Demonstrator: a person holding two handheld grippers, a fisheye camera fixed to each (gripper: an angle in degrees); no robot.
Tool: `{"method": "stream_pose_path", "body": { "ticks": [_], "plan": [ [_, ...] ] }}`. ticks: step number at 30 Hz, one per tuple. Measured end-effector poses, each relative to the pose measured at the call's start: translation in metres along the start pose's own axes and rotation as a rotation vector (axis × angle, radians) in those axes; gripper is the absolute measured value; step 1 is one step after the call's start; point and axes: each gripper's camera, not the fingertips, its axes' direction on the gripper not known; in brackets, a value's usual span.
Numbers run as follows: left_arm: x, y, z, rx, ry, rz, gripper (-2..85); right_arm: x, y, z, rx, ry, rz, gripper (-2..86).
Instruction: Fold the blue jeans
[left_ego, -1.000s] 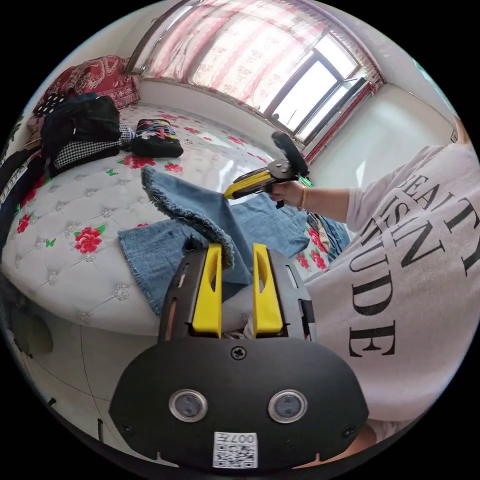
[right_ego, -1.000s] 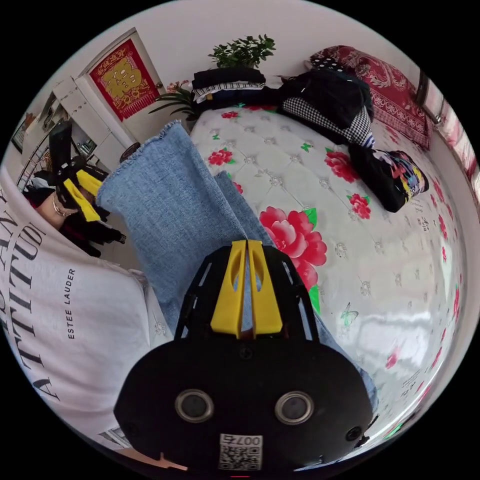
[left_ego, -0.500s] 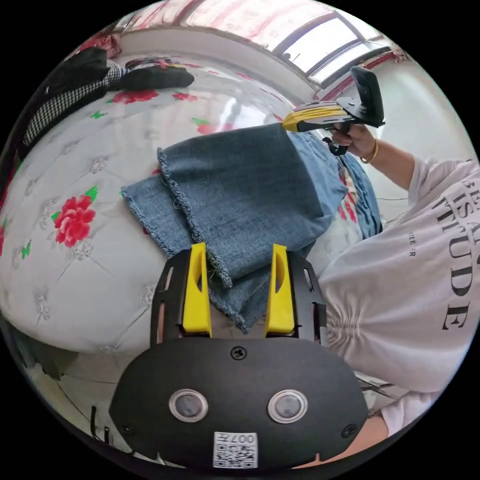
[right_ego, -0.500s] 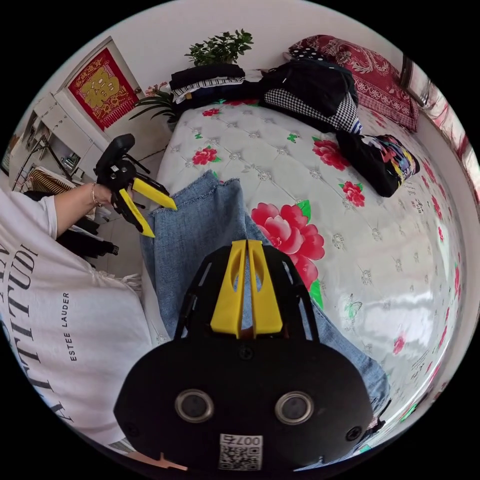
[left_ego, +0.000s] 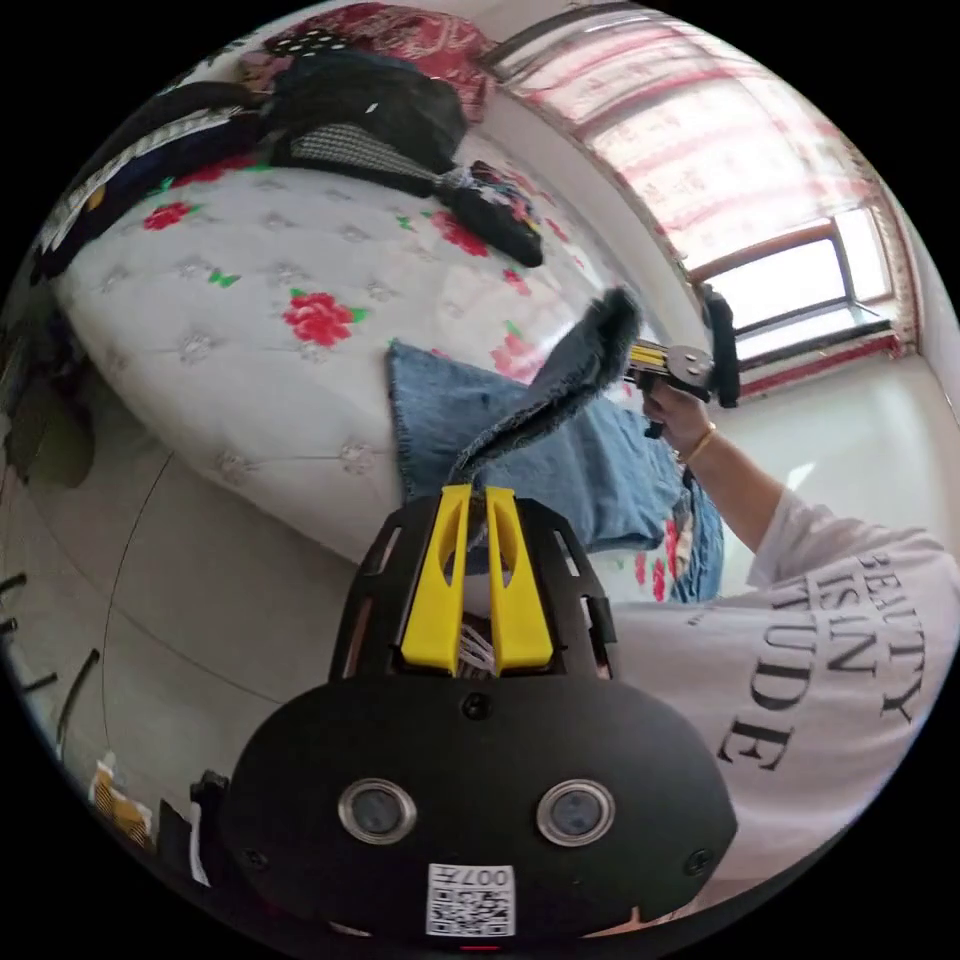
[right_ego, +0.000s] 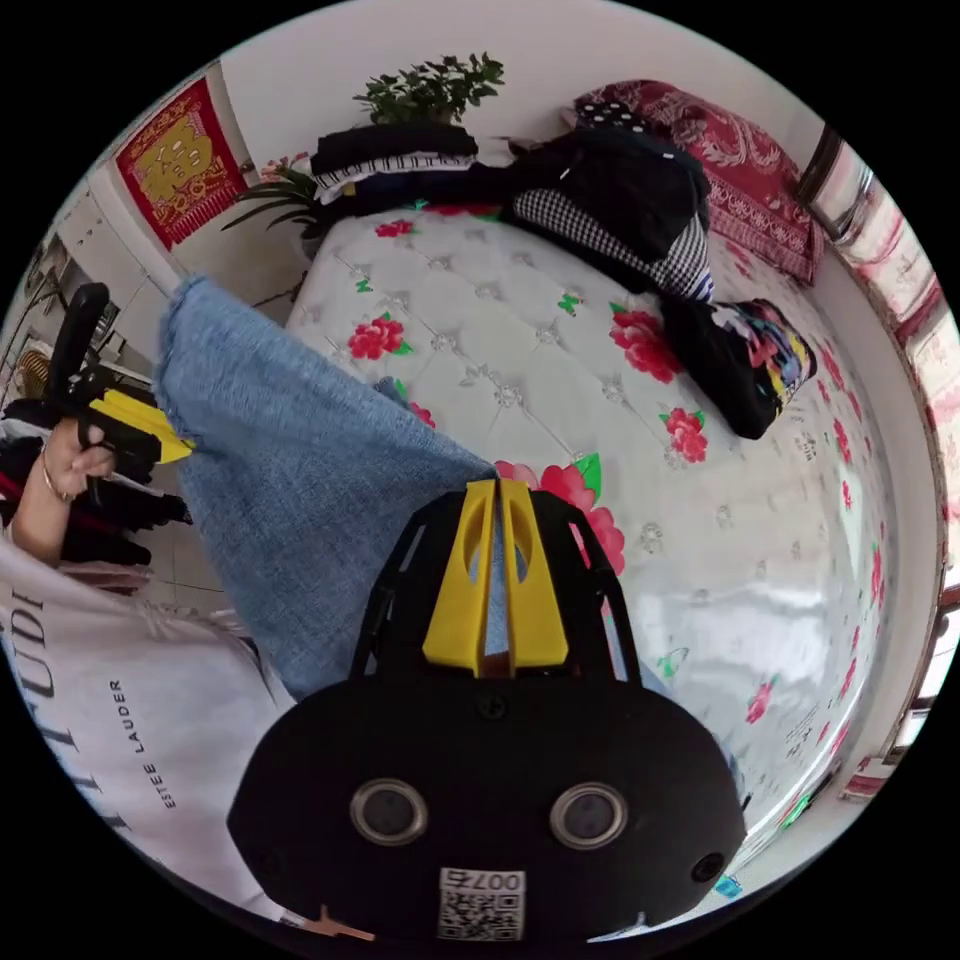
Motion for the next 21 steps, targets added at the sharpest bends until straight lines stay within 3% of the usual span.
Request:
{"method": "stream_pose_path", "body": {
  "ticks": [2,6,10,15,17,21],
  "plan": [
    [-0.021,0.0,0.023,-0.024,0.007,-0.063,6.9,-0.002,-0.002,0.02,-0.051,0.019,0.014,1.0],
    [-0.015,0.013,0.016,0.036,-0.001,-0.023,9.0,0.005,0.036,-0.017,0.131,-0.021,0.09,2.6],
    [-0.006,0.031,0.032,-0.008,-0.029,0.053,11.3,0.011,0.103,-0.031,0.155,-0.124,0.141,3.8],
    [0.015,0.024,0.071,-0.106,-0.101,0.13,11.1,-0.029,0.188,-0.009,0.022,-0.161,0.086,4.6],
    [0.021,0.008,0.091,-0.213,-0.213,0.142,5.7,-0.043,0.199,0.007,-0.036,-0.163,0.055,4.8],
    [0.036,-0.019,0.066,-0.275,-0.122,0.253,1.3,-0.056,0.203,0.037,-0.155,-0.129,0.021,5.3]
  ]
}}
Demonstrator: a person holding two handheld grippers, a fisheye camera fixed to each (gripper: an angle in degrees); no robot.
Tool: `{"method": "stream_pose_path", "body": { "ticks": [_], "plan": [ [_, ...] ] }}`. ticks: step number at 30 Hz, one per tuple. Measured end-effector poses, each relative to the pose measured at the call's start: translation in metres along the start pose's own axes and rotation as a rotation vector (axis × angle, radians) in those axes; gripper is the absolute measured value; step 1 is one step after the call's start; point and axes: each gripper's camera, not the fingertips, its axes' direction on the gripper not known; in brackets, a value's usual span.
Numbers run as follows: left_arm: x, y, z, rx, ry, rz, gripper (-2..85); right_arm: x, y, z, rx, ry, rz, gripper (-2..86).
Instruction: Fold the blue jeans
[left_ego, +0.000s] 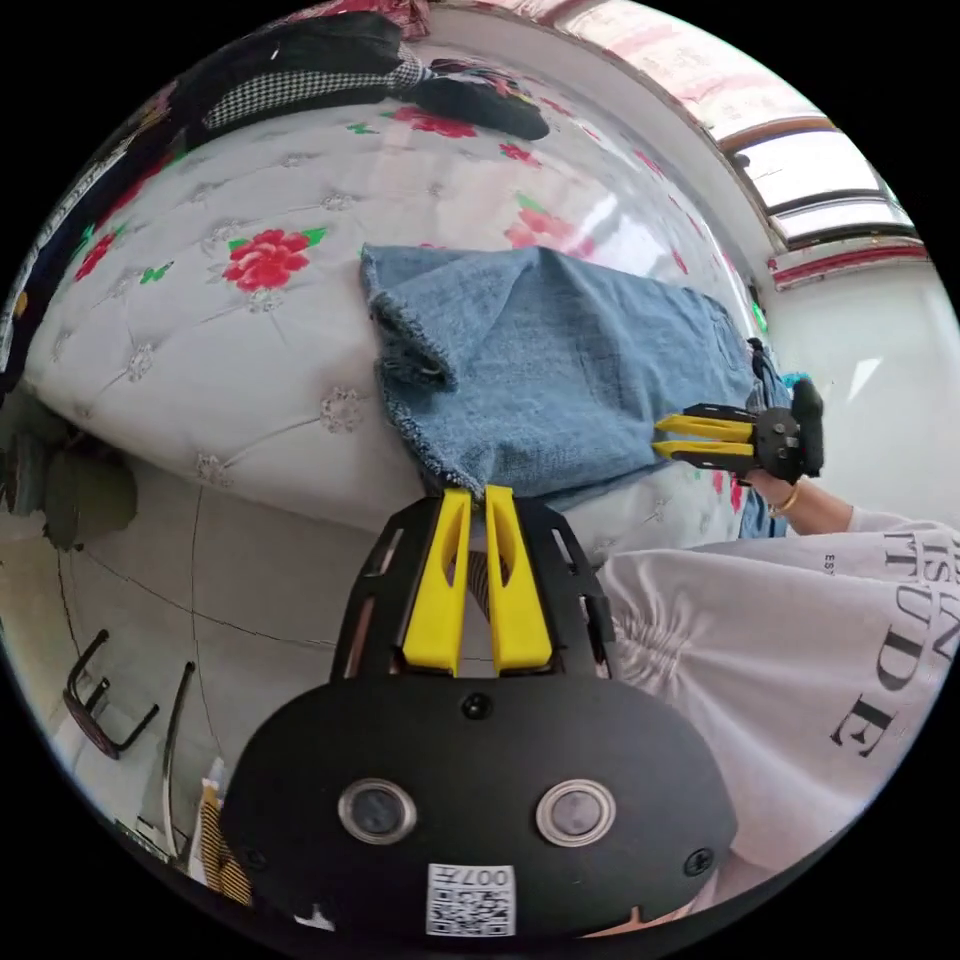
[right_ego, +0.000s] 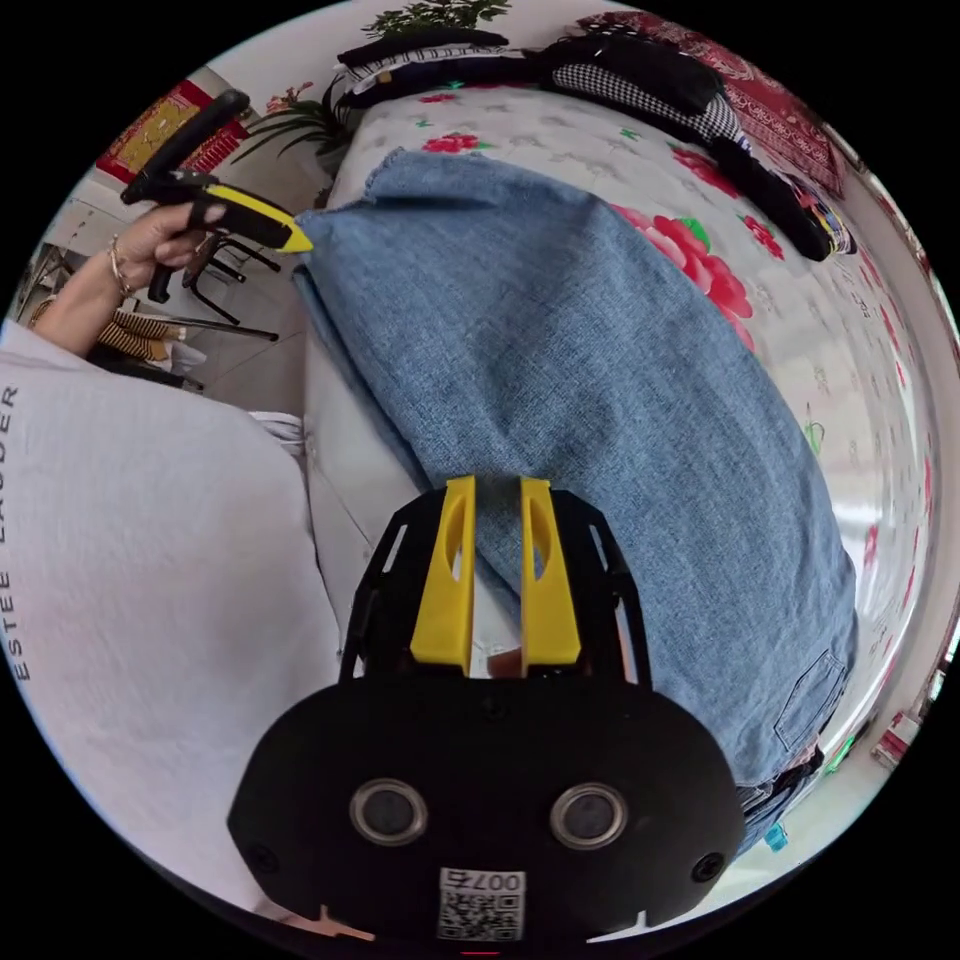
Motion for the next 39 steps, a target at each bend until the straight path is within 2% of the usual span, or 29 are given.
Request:
{"method": "stream_pose_path", "body": {
  "ticks": [2,4,7,10,13,16,21,24,27,32,35,39],
  "plan": [
    [-0.004,0.0,-0.028,-0.005,0.109,0.037,0.9,0.004,0.001,-0.002,-0.01,-0.033,0.003,5.5],
    [-0.008,0.004,-0.019,-0.077,0.094,0.042,1.2,0.011,0.011,-0.006,0.012,-0.07,0.013,5.8],
    [-0.034,0.018,0.033,-0.185,0.064,-0.083,3.5,0.018,0.026,0.0,0.006,-0.113,0.076,6.2],
    [-0.052,0.038,0.039,-0.088,0.073,-0.19,5.7,0.034,0.062,-0.014,0.111,-0.186,0.214,6.6],
    [-0.065,0.059,0.023,0.02,0.105,-0.248,8.6,0.054,0.104,-0.032,0.228,-0.177,0.357,6.5],
    [-0.08,0.088,0.003,0.15,0.187,-0.327,9.9,0.093,0.19,-0.056,0.321,-0.015,0.626,6.7],
    [-0.095,0.136,0.005,0.307,0.381,-0.496,11.4,0.126,0.303,-0.07,0.302,0.158,0.814,7.5],
    [-0.094,0.155,0.022,0.365,0.405,-0.62,13.2,0.134,0.346,-0.059,0.233,0.178,0.825,8.0],
    [-0.097,0.169,0.04,0.459,0.472,-0.754,15.3,0.139,0.36,-0.041,0.163,0.116,0.745,7.3],
    [-0.104,0.175,0.067,0.511,0.472,-0.883,16.0,0.147,0.373,-0.015,0.042,0.181,0.737,2.3],
    [-0.109,0.18,0.067,0.489,0.424,-0.963,14.3,0.138,0.404,-0.016,0.123,0.185,0.747,0.6],
    [-0.112,0.184,0.064,0.509,0.445,-0.909,15.9,0.132,0.458,-0.015,0.267,0.076,0.885,-0.1]
  ]
}}
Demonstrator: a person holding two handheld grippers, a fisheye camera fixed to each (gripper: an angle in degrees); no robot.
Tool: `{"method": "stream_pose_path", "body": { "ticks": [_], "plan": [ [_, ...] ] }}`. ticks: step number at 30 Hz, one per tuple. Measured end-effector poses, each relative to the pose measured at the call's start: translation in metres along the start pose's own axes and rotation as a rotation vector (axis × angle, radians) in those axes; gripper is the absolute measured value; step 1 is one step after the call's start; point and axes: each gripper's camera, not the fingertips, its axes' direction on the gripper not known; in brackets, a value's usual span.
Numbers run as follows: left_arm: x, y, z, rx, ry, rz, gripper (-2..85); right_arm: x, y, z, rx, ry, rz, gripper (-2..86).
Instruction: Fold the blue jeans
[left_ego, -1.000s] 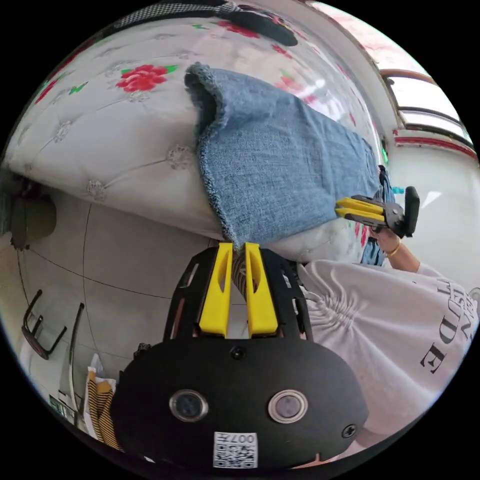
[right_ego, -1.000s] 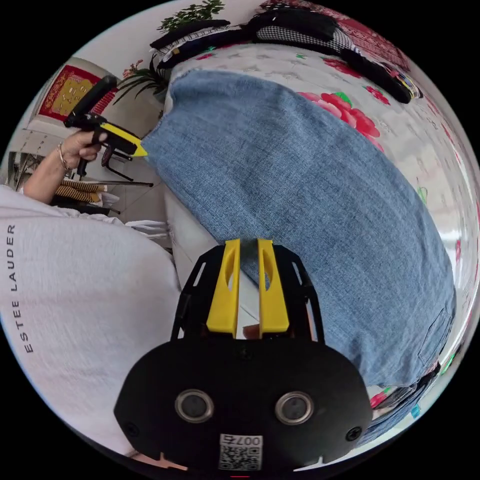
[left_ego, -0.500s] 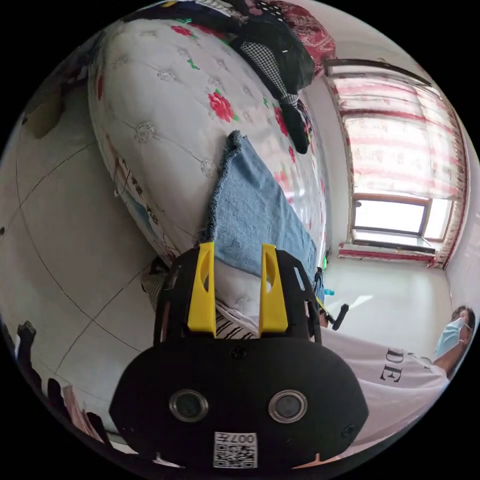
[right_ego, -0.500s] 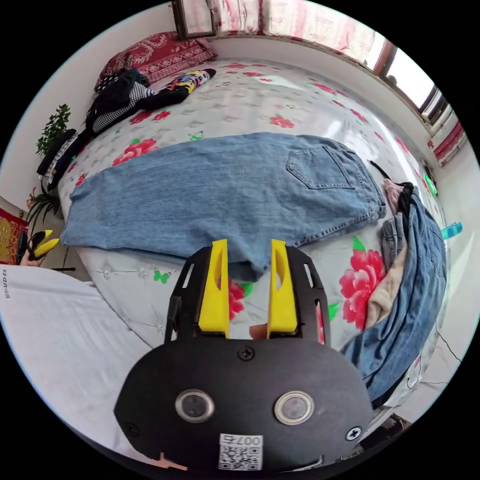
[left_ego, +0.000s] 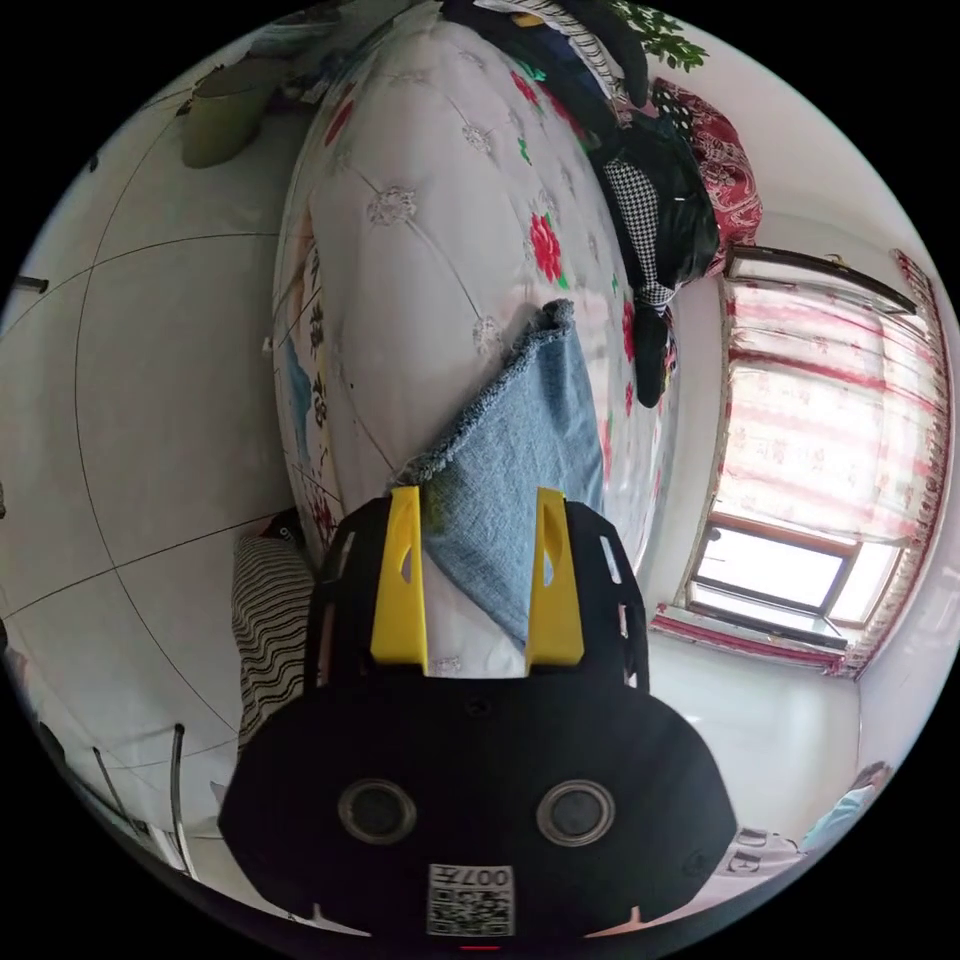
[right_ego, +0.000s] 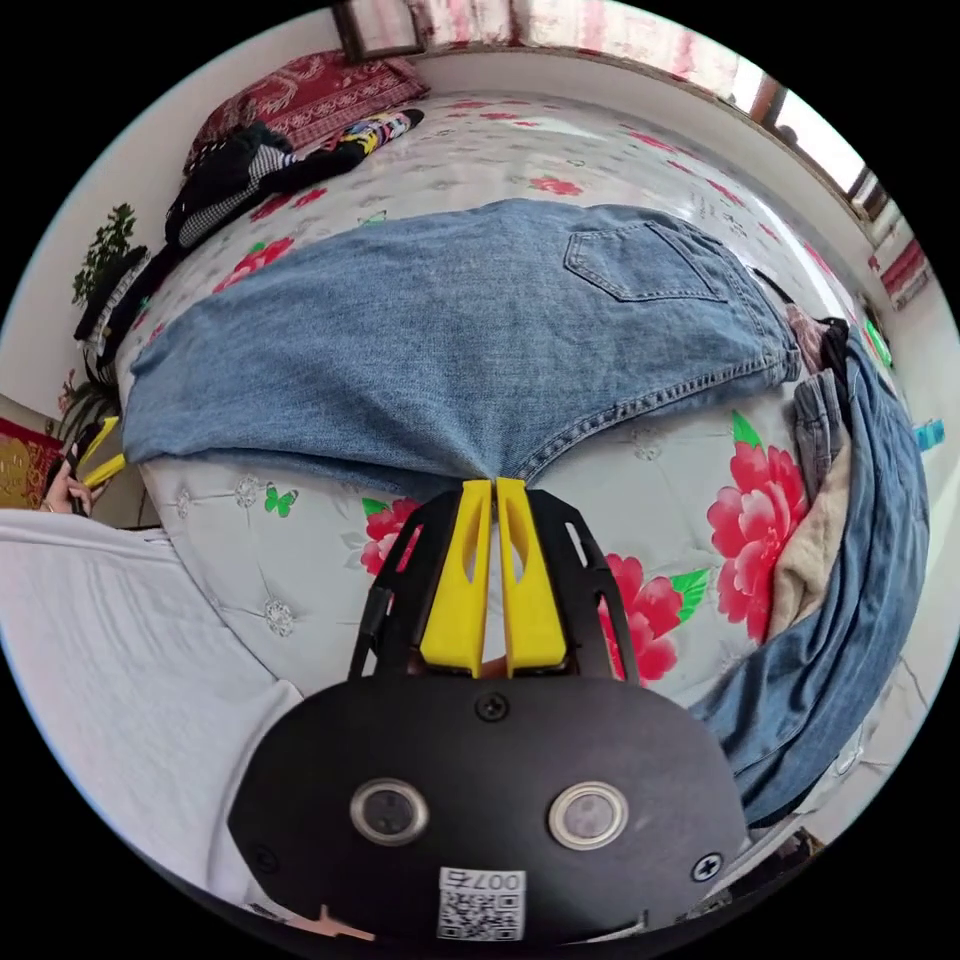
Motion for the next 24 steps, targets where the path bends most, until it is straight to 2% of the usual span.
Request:
{"method": "stream_pose_path", "body": {
  "ticks": [5,9,16,24],
  "plan": [
    [-0.022,0.005,-0.022,0.04,0.155,-0.016,17.1,0.017,0.016,-0.009,0.003,0.002,0.078,-0.1],
    [-0.042,0.013,-0.035,0.09,0.135,-0.031,17.3,0.031,0.041,-0.049,0.146,-0.035,0.134,-0.2],
    [-0.052,0.01,0.001,0.063,0.187,-0.087,22.3,0.058,0.075,-0.063,0.142,-0.111,0.2,-0.3],
    [0.045,-0.01,0.026,-0.027,-0.302,0.038,18.4,0.066,0.084,-0.068,0.139,-0.178,0.152,-0.3]
  ]
}}
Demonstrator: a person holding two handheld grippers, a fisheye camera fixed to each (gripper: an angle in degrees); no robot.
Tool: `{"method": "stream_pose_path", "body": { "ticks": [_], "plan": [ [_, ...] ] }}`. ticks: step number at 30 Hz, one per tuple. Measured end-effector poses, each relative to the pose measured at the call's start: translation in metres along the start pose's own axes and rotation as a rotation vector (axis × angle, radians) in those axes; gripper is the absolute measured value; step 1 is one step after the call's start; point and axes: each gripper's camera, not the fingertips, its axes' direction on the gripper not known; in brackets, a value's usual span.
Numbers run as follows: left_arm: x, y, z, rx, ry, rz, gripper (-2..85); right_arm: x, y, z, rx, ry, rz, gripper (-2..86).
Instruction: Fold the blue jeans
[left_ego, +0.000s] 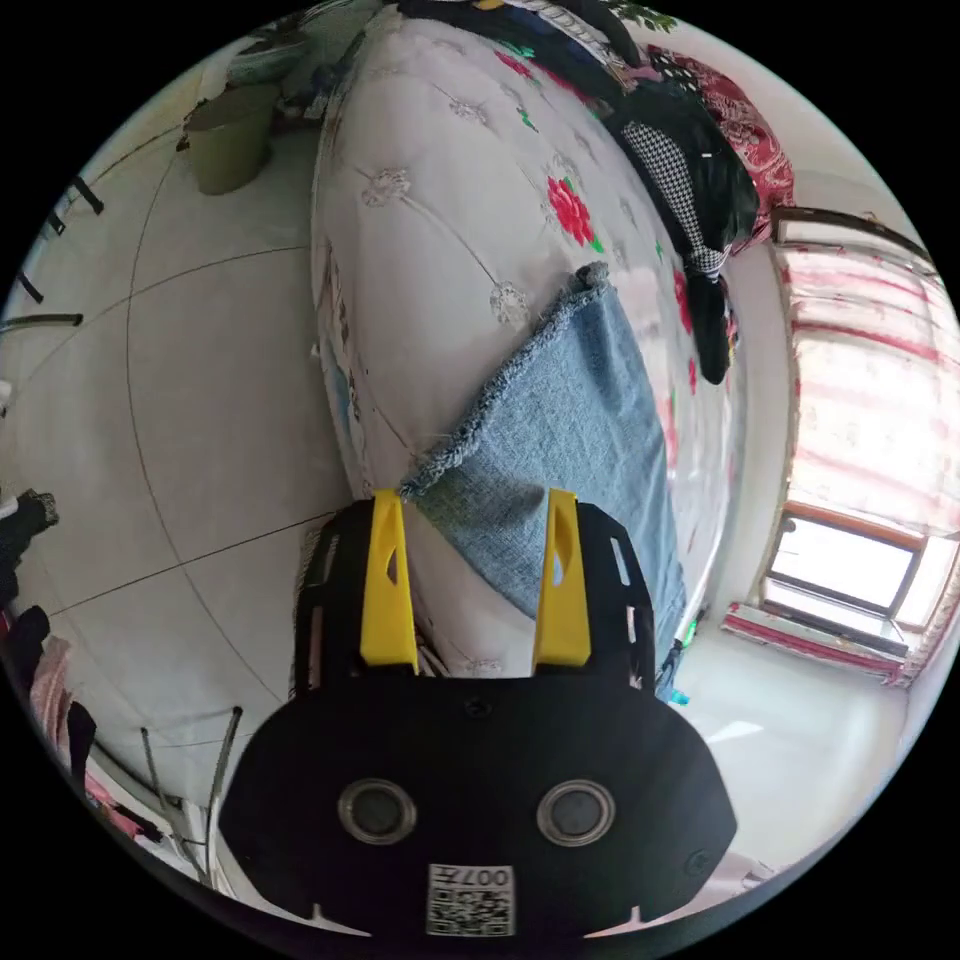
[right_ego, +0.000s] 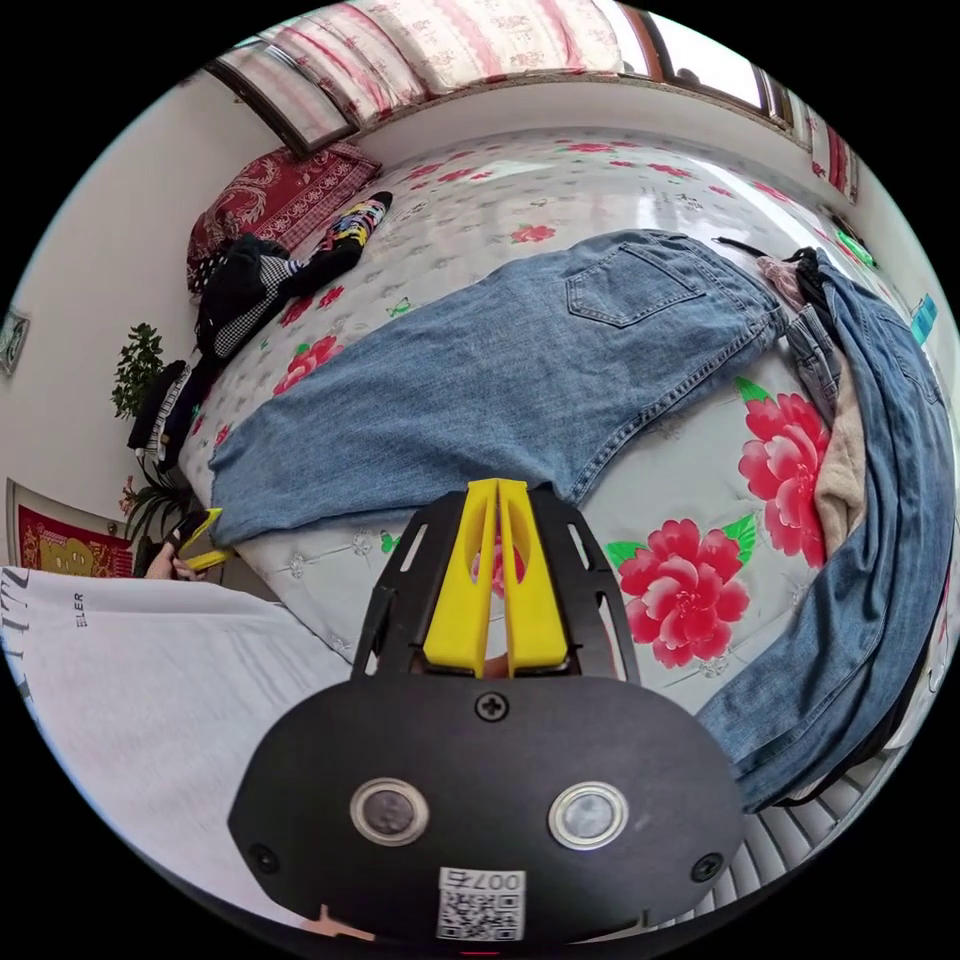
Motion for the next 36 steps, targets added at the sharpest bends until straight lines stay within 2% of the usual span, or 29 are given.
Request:
{"method": "stream_pose_path", "body": {
  "ticks": [5,10,12,14,16,17,20,26,30,33,35,36],
  "plan": [
    [0.059,-0.007,0.012,-0.012,-0.263,0.119,18.3,0.005,0.006,-0.002,0.004,-0.003,-0.028,-0.3],
    [0.066,-0.011,0.01,-0.026,-0.272,0.137,15.1,0.019,0.015,-0.002,-0.001,-0.017,-0.022,-0.3],
    [0.062,-0.011,0.0,-0.006,-0.249,0.135,9.5,0.027,0.019,-0.002,-0.003,-0.018,-0.021,-0.3],
    [0.06,-0.009,-0.021,0.071,-0.101,0.168,5.4,0.035,0.021,-0.003,-0.005,-0.018,-0.016,-0.3],
    [0.052,-0.012,-0.029,0.087,0.049,0.193,5.0,0.043,0.024,-0.004,0.005,-0.018,-0.006,-0.3],
    [0.039,-0.015,-0.032,0.088,0.167,0.167,4.9,0.049,0.025,-0.004,0.007,-0.023,0.001,-0.3],
    [0.009,-0.014,-0.032,0.089,0.361,0.052,4.5,0.064,0.029,-0.004,0.015,-0.03,0.026,-0.3],
    [0.034,0.001,-0.074,0.192,0.372,0.158,4.2,0.093,0.038,-0.01,0.028,-0.027,0.049,-0.3],
    [0.051,0.004,-0.103,0.292,0.298,0.186,4.1,0.123,0.047,-0.013,0.05,-0.036,0.094,-0.3],
    [0.112,0.008,-0.104,0.249,0.244,0.37,4.1,0.146,0.056,-0.011,0.061,-0.05,0.141,-0.3],
    [0.214,0.031,-0.094,0.176,0.179,0.685,4.3,0.159,0.06,-0.009,0.062,-0.044,0.165,-0.3],
    [0.242,0.039,-0.089,0.155,0.163,0.763,4.3,0.169,0.062,-0.009,0.069,-0.041,0.184,-0.3]
  ]
}}
